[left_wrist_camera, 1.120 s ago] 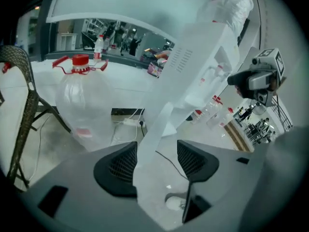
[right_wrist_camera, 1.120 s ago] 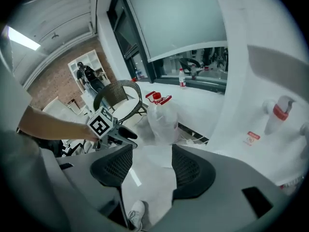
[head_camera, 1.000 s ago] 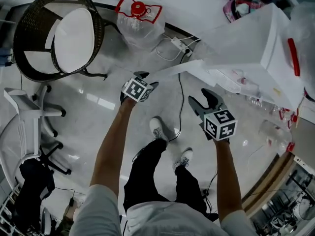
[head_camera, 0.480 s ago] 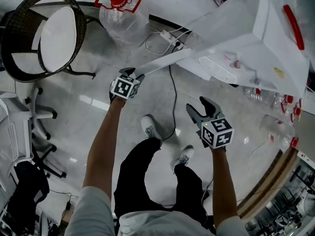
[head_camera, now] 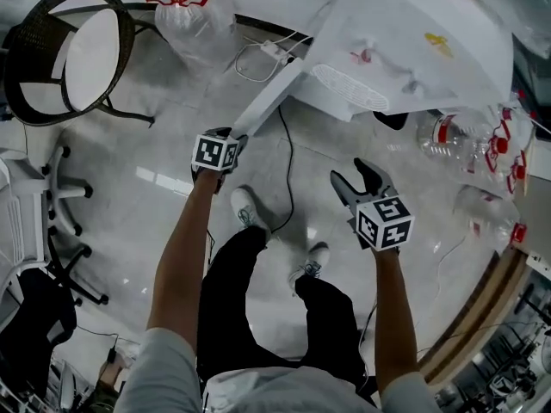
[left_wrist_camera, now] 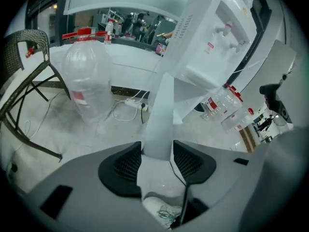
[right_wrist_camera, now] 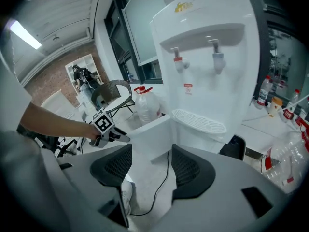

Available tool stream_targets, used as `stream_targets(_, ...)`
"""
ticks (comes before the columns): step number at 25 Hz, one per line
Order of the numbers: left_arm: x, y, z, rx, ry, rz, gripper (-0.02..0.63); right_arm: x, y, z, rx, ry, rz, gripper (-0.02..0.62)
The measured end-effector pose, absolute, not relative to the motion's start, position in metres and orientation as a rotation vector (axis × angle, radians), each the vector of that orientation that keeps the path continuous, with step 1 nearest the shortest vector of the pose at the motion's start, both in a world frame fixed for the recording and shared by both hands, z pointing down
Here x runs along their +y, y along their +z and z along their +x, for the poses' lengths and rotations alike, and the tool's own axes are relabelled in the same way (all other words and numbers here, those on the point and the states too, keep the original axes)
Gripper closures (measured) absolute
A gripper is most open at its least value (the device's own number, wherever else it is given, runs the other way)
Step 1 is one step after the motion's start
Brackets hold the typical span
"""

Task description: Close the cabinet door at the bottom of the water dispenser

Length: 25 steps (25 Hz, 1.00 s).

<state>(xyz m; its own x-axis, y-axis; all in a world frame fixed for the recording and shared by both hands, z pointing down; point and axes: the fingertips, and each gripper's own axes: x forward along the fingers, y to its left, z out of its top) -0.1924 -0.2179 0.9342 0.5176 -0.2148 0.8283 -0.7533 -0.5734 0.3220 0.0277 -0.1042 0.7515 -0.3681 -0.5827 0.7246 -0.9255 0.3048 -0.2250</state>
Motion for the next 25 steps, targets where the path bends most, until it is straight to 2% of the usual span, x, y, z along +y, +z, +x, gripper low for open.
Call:
stream_targets(7, -0.157, 0.946, -0.127, -0.721, 1.052, 2.058, 0.380, -0.055, 0.762, 0.088, -2.051, 0.891, 1.381, 0.318)
stream_targets(11, -0.138, 0.947, -0.082, -0.694, 1.020, 2.034, 0.346, -0.034, 0.767, 0.121, -2.067, 0.915, 1.405, 0.318)
stream_targets(16, -0.123, 0.948, -0.031, -0.769, 0.881, 1.939, 0.319, -0.006, 0.772, 0.162, -2.058, 0.946, 1.436, 0.318)
stream_targets(25, -0.117, 0.938, 0.042, -0.969, 0.609, 1.814, 0.314, 0.027, 0.774, 0.231, -2.023, 1.001, 1.511, 0.318)
